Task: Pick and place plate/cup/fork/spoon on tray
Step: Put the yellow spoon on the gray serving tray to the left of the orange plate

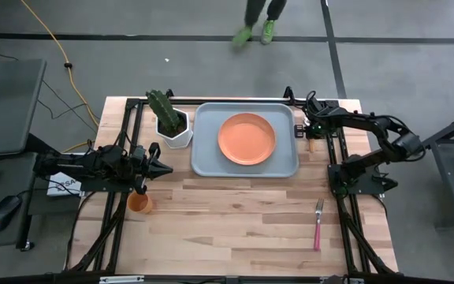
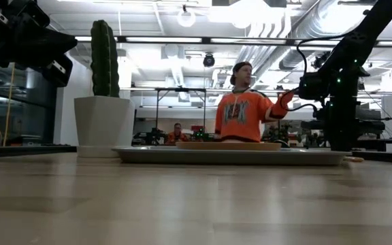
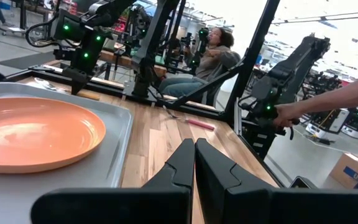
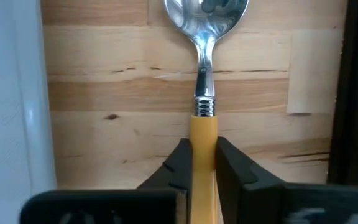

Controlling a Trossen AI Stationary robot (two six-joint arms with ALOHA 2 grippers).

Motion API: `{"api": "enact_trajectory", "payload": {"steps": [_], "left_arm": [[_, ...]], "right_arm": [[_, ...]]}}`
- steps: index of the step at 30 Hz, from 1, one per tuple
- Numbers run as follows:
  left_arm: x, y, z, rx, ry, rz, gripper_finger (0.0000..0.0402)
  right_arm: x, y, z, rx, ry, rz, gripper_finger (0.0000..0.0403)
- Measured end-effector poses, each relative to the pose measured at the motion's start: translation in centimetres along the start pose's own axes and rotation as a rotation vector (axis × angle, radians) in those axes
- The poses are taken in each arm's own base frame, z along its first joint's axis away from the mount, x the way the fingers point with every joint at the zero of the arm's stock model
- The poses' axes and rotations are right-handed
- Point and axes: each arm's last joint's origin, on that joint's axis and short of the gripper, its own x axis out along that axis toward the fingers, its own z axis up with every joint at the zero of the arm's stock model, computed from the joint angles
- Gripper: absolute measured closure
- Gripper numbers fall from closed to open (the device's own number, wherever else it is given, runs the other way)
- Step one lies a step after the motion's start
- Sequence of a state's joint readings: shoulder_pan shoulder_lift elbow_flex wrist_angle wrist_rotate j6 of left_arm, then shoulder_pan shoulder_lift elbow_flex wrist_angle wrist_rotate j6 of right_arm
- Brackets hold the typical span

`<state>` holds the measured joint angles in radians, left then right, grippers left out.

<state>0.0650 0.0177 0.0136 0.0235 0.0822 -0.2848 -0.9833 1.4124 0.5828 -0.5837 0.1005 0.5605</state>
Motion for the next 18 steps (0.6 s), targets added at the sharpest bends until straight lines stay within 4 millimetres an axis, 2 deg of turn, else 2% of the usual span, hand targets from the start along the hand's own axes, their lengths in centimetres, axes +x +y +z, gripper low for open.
{"api": "enact_trajectory", "payload": {"steps": [7, 10, 18], "left_arm": [[0.0, 0.0, 0.0, 0.0, -0.001, 0.0, 0.0401], [0.0, 0.0, 0.0, 0.0, -0.001, 0.0, 0.0401], [0.0, 0.0, 0.0, 0.0, 0.0, 0.0, 0.0401]], "right_arm": [[-1.6, -0.7, -0.8, 0.01, -0.006, -0.001, 0.0374], [-3.3, -0.8, -0.8, -0.005, -0.067, 0.013, 0.0385], [-8.8, -0.8, -1.2, -0.006, -0.242, 0.106, 0.0385]]}}
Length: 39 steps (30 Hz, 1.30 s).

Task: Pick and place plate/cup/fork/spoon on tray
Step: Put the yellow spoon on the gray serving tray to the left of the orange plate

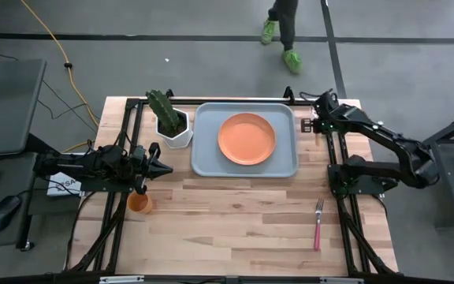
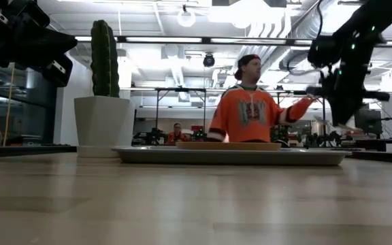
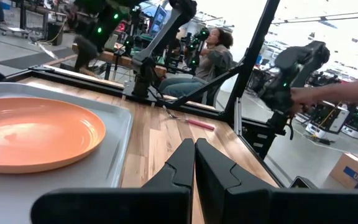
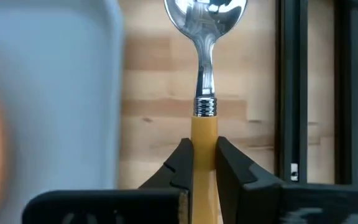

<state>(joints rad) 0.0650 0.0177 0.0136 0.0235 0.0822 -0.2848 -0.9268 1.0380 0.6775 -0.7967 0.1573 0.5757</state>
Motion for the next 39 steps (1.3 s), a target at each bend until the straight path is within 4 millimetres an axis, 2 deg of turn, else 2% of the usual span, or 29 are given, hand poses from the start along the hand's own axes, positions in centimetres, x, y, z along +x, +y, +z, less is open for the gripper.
{"api": "enact_trajectory", "payload": {"steps": [6, 13, 20, 28, 33, 39], "left_arm": [[0.0, 0.0, 0.0, 0.0, 0.0, 0.0, 0.0401], [0.0, 0.0, 0.0, 0.0, 0.0, 0.0, 0.0401], [0.0, 0.0, 0.0, 0.0, 0.0, 0.0, 0.0401], [0.0, 0.0, 0.0, 0.0, -0.001, 0.0, 0.0401], [0.0, 0.0, 0.0, 0.0, -0.001, 0.0, 0.0401], [0.0, 0.0, 0.0, 0.0, -0.001, 0.0, 0.0401]], "right_arm": [[-3.3, 2.0, 0.7, -0.023, -0.092, 0.123, 0.0385], [-5.5, 6.9, 0.1, -0.112, -0.131, 0.332, 0.0385], [-6.5, 13.6, -2.6, -0.125, -0.077, 0.516, 0.0385], [-8.5, 23.9, -4.9, -0.111, -0.072, 0.59, 0.0385], [-7.9, 29.8, -5.6, -0.077, -0.041, 0.597, 0.0378], [-4.8, 35.5, -6.5, -0.044, -0.002, 0.586, 0.038]]}}
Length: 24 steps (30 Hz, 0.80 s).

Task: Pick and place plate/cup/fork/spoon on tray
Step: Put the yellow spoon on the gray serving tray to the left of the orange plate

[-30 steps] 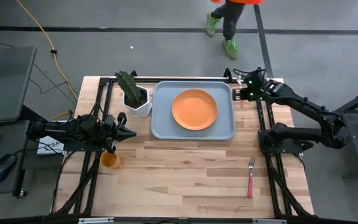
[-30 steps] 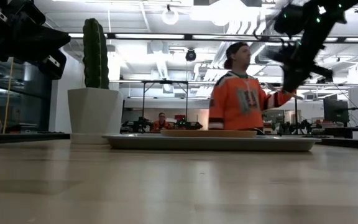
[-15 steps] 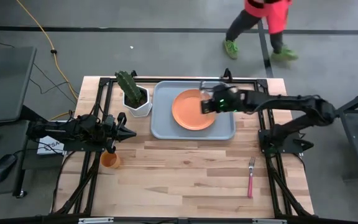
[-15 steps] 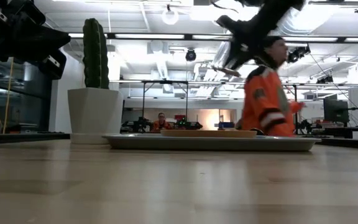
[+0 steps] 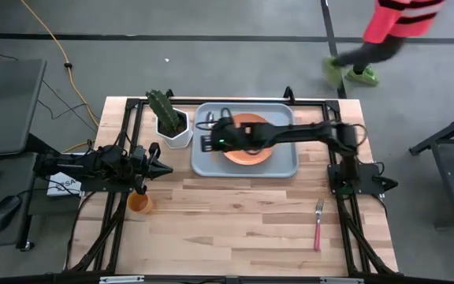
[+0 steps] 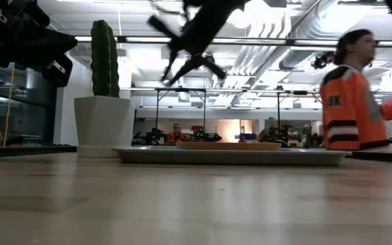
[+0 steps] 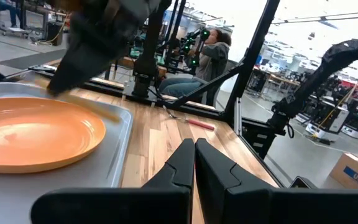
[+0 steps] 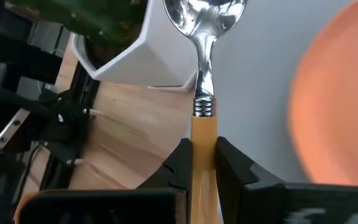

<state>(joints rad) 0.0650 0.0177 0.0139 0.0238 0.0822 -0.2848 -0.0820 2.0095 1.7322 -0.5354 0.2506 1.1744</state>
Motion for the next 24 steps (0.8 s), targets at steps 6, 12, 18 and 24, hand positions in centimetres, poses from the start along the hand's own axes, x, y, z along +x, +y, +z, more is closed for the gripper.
{"api": "enact_trajectory", "payload": {"steps": [6, 12, 18, 24], "left_arm": [[0.0, 0.0, 0.0, 0.0, 0.0, 0.0, 0.0401], [0.0, 0.0, 0.0, 0.0, 0.0, 0.0, 0.0401], [0.0, 0.0, 0.0, 0.0, 0.0, 0.0, 0.0401], [0.0, 0.0, 0.0, 0.0, 0.0, 0.0, 0.0401]], "right_arm": [[5.7, 0.7, -0.4, 0.016, 0.048, -0.04, 0.0376], [9.9, -0.5, 0.1, 0.05, 0.085, -0.102, 0.0377], [12.6, -2.3, 0.1, 0.115, 0.117, -0.164, 0.0377], [13.1, -2.9, 0.8, 0.168, 0.1, -0.175, 0.0377]]}}
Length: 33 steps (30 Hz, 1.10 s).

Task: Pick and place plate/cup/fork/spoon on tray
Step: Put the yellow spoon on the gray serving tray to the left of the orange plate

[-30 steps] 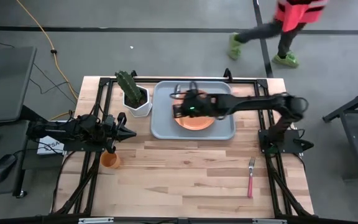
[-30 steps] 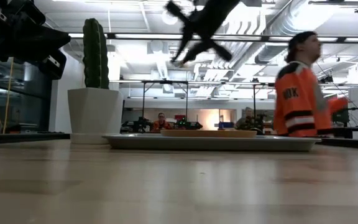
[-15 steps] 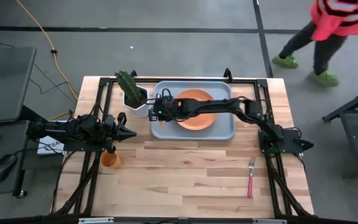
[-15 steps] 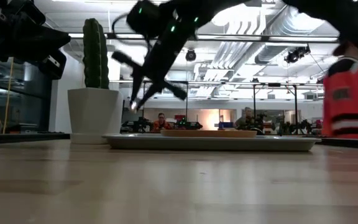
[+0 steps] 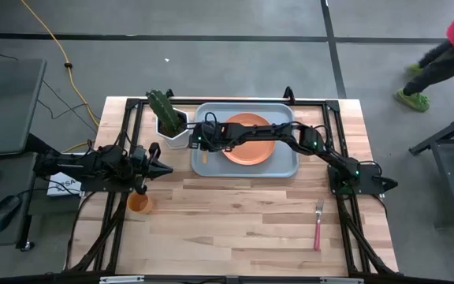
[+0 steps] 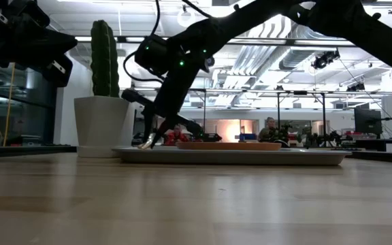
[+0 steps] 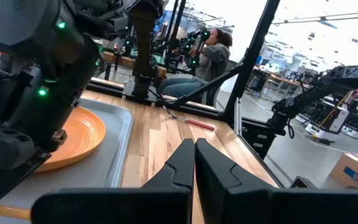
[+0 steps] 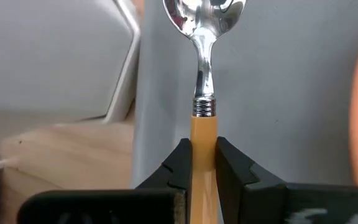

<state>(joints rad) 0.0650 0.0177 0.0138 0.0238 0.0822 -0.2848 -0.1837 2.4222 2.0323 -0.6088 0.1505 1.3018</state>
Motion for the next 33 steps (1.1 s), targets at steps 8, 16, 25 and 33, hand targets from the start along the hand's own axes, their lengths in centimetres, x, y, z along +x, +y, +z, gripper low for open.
{"api": "enact_trajectory", "payload": {"steps": [8, 16, 25, 33], "left_arm": [[0.0, 0.0, 0.0, 0.0, 0.0, 0.0, 0.0401], [0.0, 0.0, 0.0, 0.0, 0.0, 0.0, 0.0401], [0.0, 0.0, 0.0, 0.0, 0.0, 0.0, 0.0401], [0.0, 0.0, 0.0, 0.0, -0.001, 0.0, 0.0401]], "right_arm": [[0.1, -1.1, 0.4, -0.04, 0.015, -0.098, 0.0377], [0.1, -0.7, 0.5, -0.066, 0.018, -0.05, 0.0377], [0.2, 0.1, 0.5, -0.056, 0.042, 0.041, 0.0377], [1.6, -0.2, 0.1, -0.004, 0.092, 0.058, 0.0372]]}}
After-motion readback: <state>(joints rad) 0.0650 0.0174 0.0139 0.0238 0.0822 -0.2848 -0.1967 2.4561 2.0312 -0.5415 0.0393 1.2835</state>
